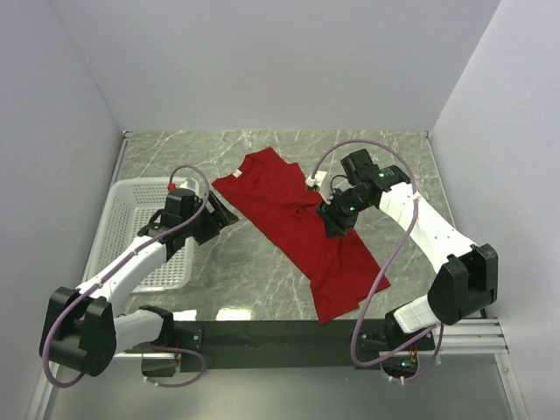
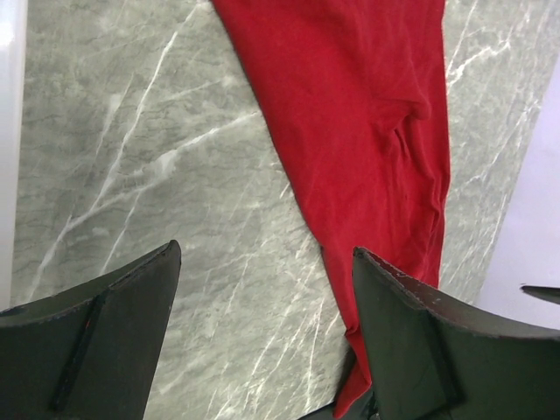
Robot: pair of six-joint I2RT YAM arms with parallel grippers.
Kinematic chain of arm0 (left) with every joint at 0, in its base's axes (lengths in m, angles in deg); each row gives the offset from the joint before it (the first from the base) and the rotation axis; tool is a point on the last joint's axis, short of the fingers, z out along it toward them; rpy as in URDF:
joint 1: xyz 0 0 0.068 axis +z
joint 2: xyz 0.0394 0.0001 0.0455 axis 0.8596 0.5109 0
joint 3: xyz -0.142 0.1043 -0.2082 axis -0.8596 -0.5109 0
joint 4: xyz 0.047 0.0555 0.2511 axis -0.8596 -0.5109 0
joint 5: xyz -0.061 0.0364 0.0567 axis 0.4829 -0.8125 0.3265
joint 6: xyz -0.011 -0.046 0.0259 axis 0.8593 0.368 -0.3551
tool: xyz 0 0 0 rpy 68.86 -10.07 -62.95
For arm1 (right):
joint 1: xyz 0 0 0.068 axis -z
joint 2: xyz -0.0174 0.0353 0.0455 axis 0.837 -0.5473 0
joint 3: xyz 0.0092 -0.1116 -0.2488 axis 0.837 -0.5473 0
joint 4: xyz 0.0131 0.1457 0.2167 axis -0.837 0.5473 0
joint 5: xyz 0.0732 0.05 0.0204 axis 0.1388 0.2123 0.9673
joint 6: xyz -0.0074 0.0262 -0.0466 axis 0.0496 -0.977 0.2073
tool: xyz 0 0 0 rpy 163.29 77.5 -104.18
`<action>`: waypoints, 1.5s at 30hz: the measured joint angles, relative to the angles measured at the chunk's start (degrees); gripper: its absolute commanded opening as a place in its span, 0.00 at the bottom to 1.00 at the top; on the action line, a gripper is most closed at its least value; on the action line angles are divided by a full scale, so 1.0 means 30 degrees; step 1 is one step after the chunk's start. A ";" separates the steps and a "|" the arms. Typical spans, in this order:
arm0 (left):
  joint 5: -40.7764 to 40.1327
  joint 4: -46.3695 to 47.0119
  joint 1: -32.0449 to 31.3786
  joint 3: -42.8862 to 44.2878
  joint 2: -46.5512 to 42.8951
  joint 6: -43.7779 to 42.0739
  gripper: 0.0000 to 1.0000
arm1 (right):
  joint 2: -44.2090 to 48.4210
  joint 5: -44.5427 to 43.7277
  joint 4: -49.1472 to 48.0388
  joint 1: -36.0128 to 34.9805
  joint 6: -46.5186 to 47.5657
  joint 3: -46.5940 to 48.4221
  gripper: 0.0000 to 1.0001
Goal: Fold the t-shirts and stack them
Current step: Fold the tshirt
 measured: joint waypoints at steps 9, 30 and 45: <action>0.0007 0.0117 0.0000 0.0342 0.1027 -0.0007 0.83 | -0.0007 0.0452 -0.0692 0.1348 -0.0379 0.0007 0.52; -0.1486 -0.0160 0.0000 0.4779 0.6339 0.0117 0.68 | -0.0743 0.2616 -0.2616 0.4095 -0.2164 0.0029 0.52; -0.2936 -0.2208 -0.0087 1.1468 1.2983 -0.0488 0.59 | -0.1020 0.3519 -0.4197 0.5821 -0.3679 0.0175 0.52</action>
